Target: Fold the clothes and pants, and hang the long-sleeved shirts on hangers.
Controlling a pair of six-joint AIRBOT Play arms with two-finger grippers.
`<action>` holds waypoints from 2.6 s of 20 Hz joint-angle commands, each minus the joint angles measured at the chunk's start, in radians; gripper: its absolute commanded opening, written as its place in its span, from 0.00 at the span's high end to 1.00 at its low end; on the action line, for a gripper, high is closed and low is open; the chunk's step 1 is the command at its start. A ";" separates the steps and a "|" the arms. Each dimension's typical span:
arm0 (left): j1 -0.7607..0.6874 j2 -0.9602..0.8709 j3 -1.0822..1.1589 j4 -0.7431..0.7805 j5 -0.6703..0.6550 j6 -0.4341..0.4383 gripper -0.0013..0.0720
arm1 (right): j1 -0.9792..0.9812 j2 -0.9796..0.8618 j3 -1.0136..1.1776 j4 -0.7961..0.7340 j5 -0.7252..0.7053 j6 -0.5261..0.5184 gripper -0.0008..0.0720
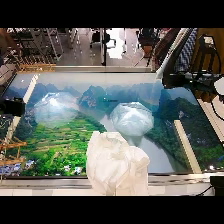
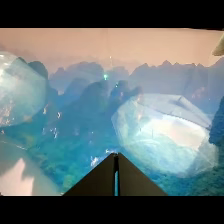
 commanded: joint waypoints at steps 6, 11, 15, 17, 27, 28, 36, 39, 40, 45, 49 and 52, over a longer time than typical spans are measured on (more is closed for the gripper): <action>0.000 0.001 0.001 0.000 0.000 0.000 0.21 | 0.001 0.000 0.000 0.000 0.000 0.000 0.97; 0.000 0.000 0.001 0.000 0.001 0.000 0.21 | 0.001 0.000 0.000 0.000 0.000 0.000 0.97; 0.000 -0.008 0.001 0.000 0.001 0.000 0.21 | 0.001 0.000 0.000 0.000 0.000 0.000 0.97; -0.001 -0.015 0.001 -0.018 0.001 -0.001 0.21 | 0.001 0.000 0.000 0.000 0.000 0.000 0.97; -0.001 -0.068 0.000 -0.293 0.000 0.000 0.20 | 0.001 0.004 0.000 0.177 -0.050 0.016 0.97; -0.001 -0.080 0.000 -0.328 0.000 0.000 0.20 | 0.001 0.005 0.000 0.177 -0.040 0.016 0.97; -0.001 -0.246 -0.001 -0.703 0.002 0.124 0.03 | 0.001 -0.019 0.000 0.170 0.376 0.014 0.34; -0.001 -0.337 -0.001 -0.878 0.036 0.129 0.03 | 0.001 -0.027 -0.002 0.164 0.436 -0.004 0.35; -0.001 -0.362 -0.001 -0.914 0.034 0.129 0.03 | 0.001 -0.026 -0.007 0.164 0.434 -0.004 0.35; -0.066 -0.456 -0.001 -0.815 0.041 0.109 0.06 | 0.001 -0.025 -0.204 0.189 0.454 -0.012 0.34; -0.226 -0.537 -0.001 -0.741 0.114 0.105 0.06 | 0.005 -0.025 -0.557 0.445 0.393 -0.078 0.34; -0.281 -0.645 0.000 -0.752 0.177 0.051 0.05 | 0.072 -0.032 -0.715 0.477 0.262 -0.106 0.34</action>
